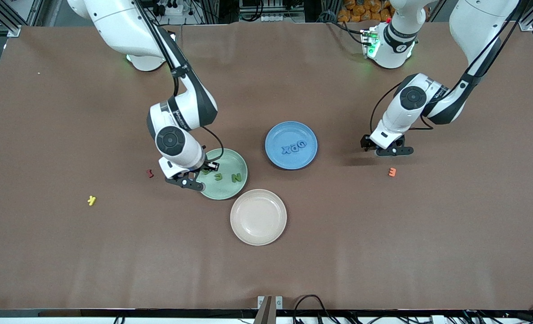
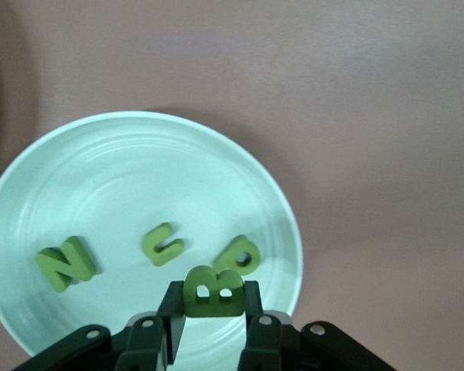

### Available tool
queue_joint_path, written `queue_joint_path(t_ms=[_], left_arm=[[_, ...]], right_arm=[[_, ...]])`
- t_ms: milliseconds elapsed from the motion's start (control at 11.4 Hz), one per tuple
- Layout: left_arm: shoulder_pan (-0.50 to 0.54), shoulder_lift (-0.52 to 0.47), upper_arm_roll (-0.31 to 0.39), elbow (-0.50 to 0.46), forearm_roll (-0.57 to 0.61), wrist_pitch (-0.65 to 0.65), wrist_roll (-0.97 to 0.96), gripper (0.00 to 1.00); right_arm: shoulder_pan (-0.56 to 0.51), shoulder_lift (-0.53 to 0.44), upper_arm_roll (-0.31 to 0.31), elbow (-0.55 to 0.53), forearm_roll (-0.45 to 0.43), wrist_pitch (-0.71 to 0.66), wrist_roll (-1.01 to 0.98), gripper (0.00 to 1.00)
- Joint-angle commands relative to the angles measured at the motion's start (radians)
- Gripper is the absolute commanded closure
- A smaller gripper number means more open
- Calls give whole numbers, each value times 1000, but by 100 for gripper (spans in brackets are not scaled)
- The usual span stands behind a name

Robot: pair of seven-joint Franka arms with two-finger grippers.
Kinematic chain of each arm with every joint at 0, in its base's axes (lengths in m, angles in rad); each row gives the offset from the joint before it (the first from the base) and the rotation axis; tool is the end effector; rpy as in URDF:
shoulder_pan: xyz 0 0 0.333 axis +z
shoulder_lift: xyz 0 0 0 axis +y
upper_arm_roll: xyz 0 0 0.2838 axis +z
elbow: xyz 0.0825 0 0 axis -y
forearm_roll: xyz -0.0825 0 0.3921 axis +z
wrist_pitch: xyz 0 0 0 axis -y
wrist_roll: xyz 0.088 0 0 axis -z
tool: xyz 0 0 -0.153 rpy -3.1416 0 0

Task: Sort letters by color into matching plates
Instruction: 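Release B with the right gripper while the left gripper grasps blue m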

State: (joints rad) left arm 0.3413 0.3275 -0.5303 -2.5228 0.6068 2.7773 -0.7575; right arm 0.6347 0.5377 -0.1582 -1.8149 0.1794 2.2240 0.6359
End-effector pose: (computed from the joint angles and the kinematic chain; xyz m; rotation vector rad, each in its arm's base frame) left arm 0.4286 -0.1289 0.0874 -3.1055 -0.0344 -0.0564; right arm 0.5472 0.2956 0.1576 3.0919 -0.4042 -0.2012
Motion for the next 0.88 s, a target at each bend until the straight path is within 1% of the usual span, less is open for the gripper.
queue_joint_path(t_ms=[0, 88, 175, 263, 525, 700, 788], left_arm=[[-8, -42, 10, -34, 17, 24, -23, 25], [-8, -47, 10, -37, 17, 24, -23, 25], [-7, -50, 10, -42, 17, 24, -23, 25], [-7, -56, 10, -47, 17, 24, -23, 25], [-5, -79, 10, -74, 13, 24, -26, 24], [-5, -79, 10, -82, 13, 34, -26, 26], [-5, -79, 10, -86, 13, 42, -26, 37]], right_arm=[[26, 44, 5, 68, 20, -18, -4, 88], [26, 44, 6, 74, 20, -18, -5, 71], [25, 44, 6, 77, 20, -20, -4, 19], [20, 44, 5, 78, 14, -20, -19, 0], [17, 36, 3, 81, 12, -39, -18, 0], [-1, 33, -4, 81, 9, -43, -25, 0], [-24, 33, -6, 83, 5, -44, -54, 0]])
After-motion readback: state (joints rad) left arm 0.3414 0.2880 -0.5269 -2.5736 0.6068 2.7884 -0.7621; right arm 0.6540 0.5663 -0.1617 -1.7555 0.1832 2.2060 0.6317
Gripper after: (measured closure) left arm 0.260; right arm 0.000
